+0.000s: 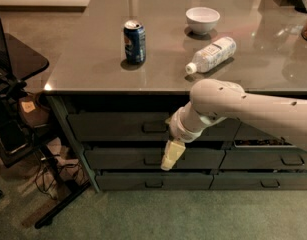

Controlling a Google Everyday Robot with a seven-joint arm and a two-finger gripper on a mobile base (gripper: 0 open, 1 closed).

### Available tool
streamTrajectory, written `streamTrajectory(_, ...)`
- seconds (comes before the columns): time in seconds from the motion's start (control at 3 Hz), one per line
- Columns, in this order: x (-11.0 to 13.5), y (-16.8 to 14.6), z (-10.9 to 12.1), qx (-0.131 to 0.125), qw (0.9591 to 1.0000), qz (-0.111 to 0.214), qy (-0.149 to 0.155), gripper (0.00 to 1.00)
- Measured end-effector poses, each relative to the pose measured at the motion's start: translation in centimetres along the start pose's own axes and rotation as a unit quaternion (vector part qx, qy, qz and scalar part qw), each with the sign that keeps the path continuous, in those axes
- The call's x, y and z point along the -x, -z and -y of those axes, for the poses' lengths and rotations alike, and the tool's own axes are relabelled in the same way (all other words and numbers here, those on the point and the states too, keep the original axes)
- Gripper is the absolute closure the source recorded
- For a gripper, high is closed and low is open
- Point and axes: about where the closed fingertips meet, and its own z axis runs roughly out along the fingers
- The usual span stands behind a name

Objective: Close top drawer

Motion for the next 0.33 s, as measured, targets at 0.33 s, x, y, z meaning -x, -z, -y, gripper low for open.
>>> streamTrajectory(0.33,0.00,0.00,0.00,0.000,1.0000,0.000,0.000,0.00)
